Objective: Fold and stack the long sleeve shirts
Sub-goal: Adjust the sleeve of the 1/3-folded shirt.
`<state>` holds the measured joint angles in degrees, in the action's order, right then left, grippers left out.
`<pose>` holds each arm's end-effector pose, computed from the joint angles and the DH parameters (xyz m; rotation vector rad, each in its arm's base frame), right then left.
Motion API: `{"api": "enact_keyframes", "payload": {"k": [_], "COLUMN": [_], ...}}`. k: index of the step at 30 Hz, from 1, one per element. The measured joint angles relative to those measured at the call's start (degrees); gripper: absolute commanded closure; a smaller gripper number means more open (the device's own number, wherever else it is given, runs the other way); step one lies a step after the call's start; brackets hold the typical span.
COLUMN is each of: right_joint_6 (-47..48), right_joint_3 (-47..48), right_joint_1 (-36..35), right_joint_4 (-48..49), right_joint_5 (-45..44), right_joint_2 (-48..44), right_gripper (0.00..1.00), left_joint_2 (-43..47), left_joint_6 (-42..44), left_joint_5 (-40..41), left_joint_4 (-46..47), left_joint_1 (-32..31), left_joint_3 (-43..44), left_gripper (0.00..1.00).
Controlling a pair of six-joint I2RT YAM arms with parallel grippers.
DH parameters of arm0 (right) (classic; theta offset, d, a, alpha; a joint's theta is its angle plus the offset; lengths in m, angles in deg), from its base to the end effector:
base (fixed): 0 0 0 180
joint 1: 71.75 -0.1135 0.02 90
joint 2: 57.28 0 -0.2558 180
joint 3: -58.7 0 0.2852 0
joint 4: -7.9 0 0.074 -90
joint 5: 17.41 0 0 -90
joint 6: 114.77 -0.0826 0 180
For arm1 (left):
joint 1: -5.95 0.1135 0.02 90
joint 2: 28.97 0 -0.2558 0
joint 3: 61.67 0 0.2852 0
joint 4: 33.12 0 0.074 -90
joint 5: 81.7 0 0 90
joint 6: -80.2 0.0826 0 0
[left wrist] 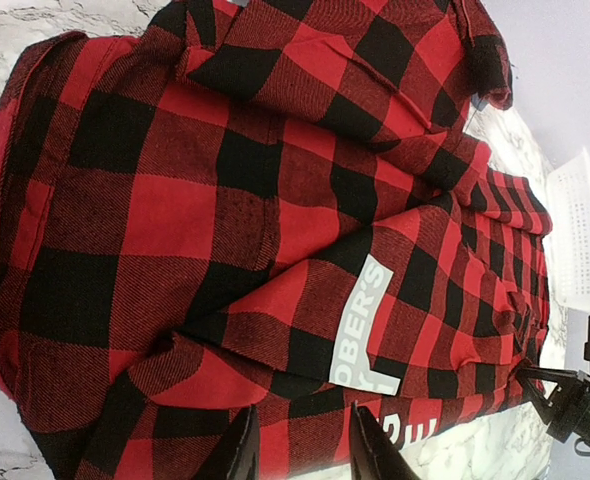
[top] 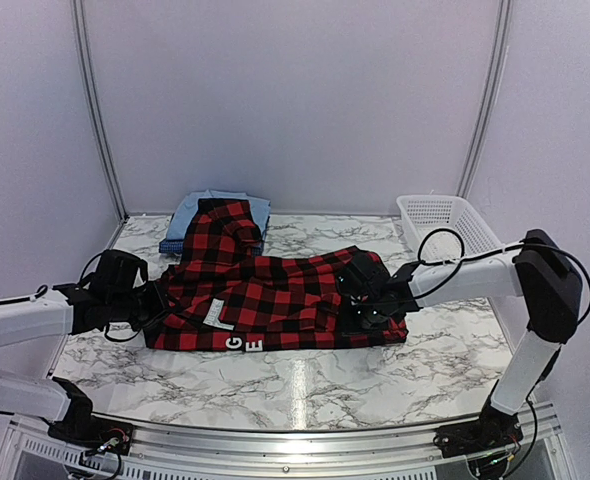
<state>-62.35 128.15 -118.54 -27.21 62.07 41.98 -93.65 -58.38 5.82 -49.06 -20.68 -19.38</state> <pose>0.2673 0.2626 0.0836 -0.1609 2.6837 0.2181 0.2640 -0.1364 0.1390 -0.4232 2.3115 -0.7345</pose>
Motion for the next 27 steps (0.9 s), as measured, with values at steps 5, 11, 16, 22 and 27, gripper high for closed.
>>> {"api": "enact_keyframes", "payload": {"k": [5,11,16,22,27], "right_joint_6": [0.1,1.5,1.9,1.9,1.8], "right_joint_3": [1.9,4.4,3.2,-0.1,-0.7], "right_joint_1": [-0.2,-0.2,-0.2,-0.2,-0.2], "right_joint_4": [-2.6,-7.3,-8.8,-8.8,-8.3], "right_joint_5": [-0.4,-1.1,-1.1,-0.7,-0.4], "right_joint_2": [0.0,-1.2,-3.6,-4.5,-4.5], "right_gripper": [1.00,1.00,1.00,1.00,1.00], "left_joint_2": [0.0,-1.1,-2.8,-6.2,-8.5], "left_joint_6": [0.2,1.2,1.6,2.4,2.8], "left_joint_5": [0.0,0.1,0.0,0.0,0.5], "left_joint_4": [0.0,-0.5,-0.6,-0.6,-0.6], "left_joint_1": [0.0,0.0,0.0,0.0,0.0], "left_joint_3": [0.1,1.3,2.6,3.7,3.7], "left_gripper": [0.69,0.69,0.69,0.71,0.75]}}
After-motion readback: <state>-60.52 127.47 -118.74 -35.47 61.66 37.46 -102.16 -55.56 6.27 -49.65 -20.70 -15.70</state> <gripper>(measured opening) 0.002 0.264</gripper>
